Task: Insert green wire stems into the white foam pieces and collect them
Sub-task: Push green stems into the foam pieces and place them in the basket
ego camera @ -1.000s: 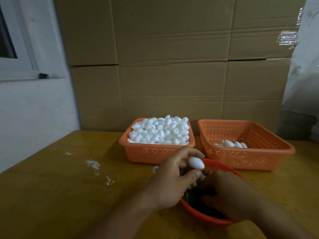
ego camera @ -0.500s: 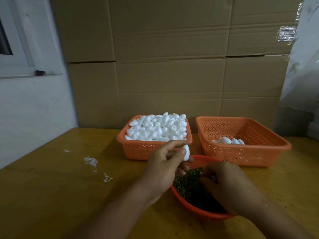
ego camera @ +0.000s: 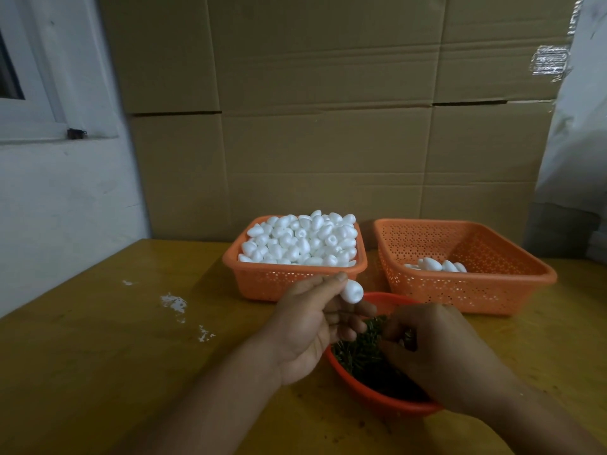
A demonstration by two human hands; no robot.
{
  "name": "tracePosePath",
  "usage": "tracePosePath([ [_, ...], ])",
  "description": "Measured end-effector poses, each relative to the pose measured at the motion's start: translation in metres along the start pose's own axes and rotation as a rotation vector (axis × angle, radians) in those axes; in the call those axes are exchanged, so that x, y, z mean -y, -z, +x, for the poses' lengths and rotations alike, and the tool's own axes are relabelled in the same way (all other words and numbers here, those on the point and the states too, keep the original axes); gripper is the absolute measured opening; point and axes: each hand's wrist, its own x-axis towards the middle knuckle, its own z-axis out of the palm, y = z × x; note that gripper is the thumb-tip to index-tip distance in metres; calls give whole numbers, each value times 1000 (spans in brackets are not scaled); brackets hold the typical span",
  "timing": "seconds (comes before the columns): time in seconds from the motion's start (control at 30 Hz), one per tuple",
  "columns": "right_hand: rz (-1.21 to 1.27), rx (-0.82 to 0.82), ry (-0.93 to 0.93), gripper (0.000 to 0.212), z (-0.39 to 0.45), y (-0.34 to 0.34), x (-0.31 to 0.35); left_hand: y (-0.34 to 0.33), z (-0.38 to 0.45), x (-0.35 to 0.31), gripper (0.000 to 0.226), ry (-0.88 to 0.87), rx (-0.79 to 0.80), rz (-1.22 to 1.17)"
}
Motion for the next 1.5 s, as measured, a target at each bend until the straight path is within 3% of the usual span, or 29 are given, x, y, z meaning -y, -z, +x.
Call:
tracePosePath([
  [0.13,122,-76,-9,13,-1,0,2,-1,-1,-2,26,31,-11,-32],
  [0.27,446,-60,-80,13,-1,0,2,-2,-2,-1,30,57,-15,-47],
  [0.5,691,-216,60,25,-2,4,8,-3,-3,-2,30,80,-17,-37],
  [0.63,812,-276,109,16,-3,5,15,-4,-2,-1,31,74,-14,-12],
  [0.8,780,-295,188,3,-4,2,16,-5,-3,0,34,78,9,13],
  [0.9,684,-317,210,17,-3,-1,11,-5,-2,2,35,87,19,24],
  [1.17,512,-359,192,15,-3,-8,8,-7,-2,4,35,47,13,53],
  [1.5,357,-396,164,11,-6,-7,15,-9,1,12,31,-147,-67,151],
])
